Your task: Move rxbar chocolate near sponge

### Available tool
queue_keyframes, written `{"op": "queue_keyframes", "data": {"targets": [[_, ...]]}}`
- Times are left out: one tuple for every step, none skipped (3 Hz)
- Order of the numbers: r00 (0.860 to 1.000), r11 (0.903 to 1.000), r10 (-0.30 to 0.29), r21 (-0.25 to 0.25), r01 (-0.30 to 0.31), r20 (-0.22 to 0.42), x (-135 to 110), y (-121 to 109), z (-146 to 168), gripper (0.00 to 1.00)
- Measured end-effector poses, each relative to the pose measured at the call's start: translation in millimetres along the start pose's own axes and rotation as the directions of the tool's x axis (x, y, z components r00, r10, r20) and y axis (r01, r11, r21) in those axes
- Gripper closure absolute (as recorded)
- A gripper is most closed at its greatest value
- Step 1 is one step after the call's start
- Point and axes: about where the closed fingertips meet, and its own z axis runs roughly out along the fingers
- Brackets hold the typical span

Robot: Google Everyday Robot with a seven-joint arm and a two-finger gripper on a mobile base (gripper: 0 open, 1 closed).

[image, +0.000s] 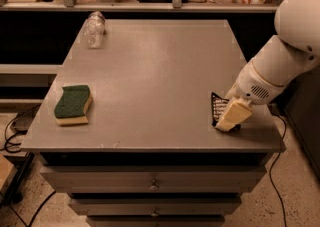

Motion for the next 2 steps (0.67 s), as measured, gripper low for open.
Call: {"op": "queue_keyframes", "data": {"targets": [[1.000, 1.0000, 0.000, 0.000, 0.000, 0.000, -1.1, 0.0, -2.9, 1.00], [0.997, 0.9992, -0.030, 0.027, 0.029, 0.065, -23.2, -2.2, -18.5, 1.00]]}}
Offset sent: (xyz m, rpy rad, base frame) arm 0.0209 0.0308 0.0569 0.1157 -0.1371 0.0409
